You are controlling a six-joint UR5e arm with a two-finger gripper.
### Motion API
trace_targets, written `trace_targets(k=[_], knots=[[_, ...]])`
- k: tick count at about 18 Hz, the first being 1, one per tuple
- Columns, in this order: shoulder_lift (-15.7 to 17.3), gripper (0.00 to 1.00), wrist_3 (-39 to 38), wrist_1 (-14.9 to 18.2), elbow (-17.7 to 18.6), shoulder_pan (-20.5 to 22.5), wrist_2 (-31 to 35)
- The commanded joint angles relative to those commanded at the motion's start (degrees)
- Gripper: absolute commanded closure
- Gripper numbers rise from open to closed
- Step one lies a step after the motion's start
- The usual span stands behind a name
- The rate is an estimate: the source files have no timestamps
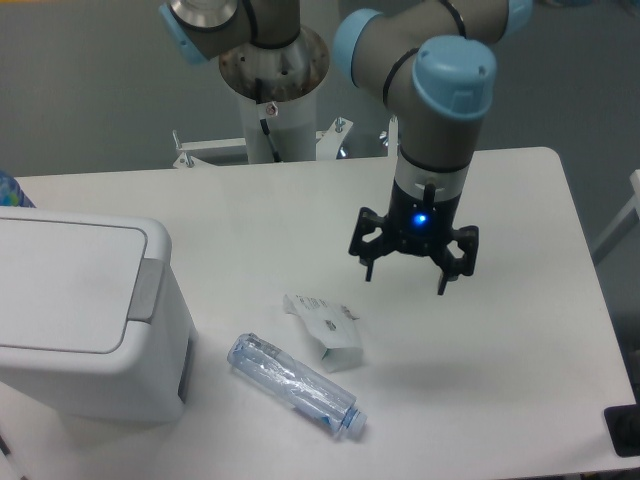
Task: Open the trash can
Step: 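Move the open gripper toward the white trash can lid, then lower the gripper onto the trash can lid's raised edge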
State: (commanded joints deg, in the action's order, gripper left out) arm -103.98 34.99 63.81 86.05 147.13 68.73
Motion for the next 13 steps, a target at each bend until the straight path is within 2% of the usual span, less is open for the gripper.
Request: trace_targets(k=[3,5,6,9,13], knots=[[0.00,0.00,-4.83,-0.26,-1.32,-0.18,-2.36],[0.00,0.00,-7.03,-3.85,-1.06,0.00,-8.85],[-0.17,0.00,-9.22,-5.35,-1.14,0.00,-9.66],[-0.17,0.00,-15.03,-7.12,-2.72,-1.31,-9.93],[-0.18,0.00,-18.99,-7.21,-4.49,-5.53,-9.85]])
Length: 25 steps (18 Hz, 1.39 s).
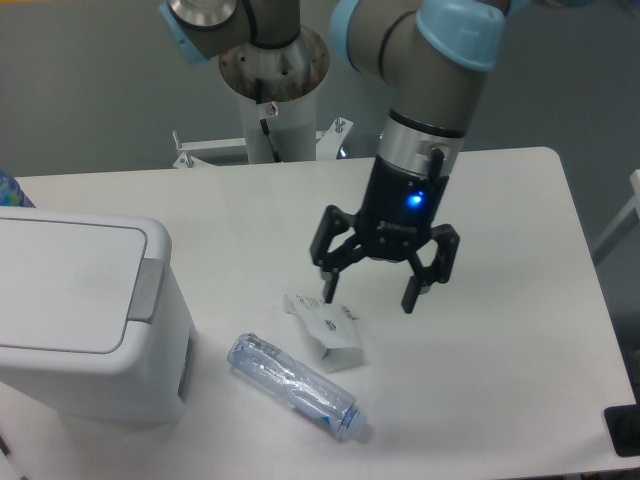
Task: Open the trash can
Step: 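Lower the gripper onto the trash can lid's raised edge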
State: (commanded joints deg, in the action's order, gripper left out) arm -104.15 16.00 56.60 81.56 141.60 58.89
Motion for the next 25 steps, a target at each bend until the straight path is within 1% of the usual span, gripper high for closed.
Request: trace_targets(k=[6,13,22,25], knots=[[2.37,0.00,-1.59,0.18,2.11,-3.95,0.62],[1.94,0.00,-0.97,0.00,2.46,-8.88,0.53],[1.93,0.00,-0.62,-0.09,4.48,-9.50,0.88],[1.76,0.00,-0.97,-0.18,4.83,-10.64,2.63]])
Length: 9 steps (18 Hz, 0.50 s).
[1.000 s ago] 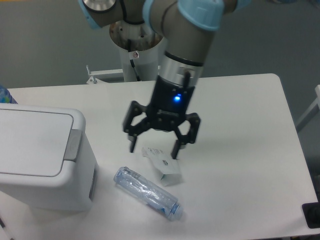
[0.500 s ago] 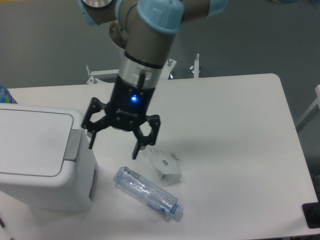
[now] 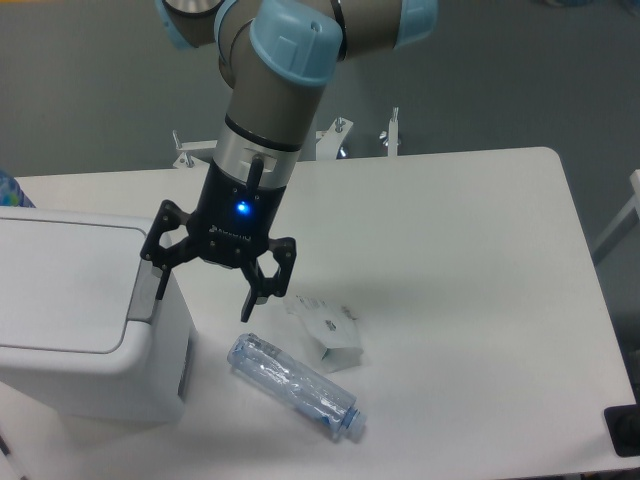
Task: Open the trash can
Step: 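Lower the gripper onto the trash can lid's raised edge, then press down on the lid edge so the lid flips open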
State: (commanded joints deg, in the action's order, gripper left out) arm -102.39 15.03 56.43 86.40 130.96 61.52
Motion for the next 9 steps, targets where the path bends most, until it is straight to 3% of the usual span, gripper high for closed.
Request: trace_targets(k=[9], knots=[[-0.35,0.00,0.09,-0.35,0.97,-0.88,1.67]])
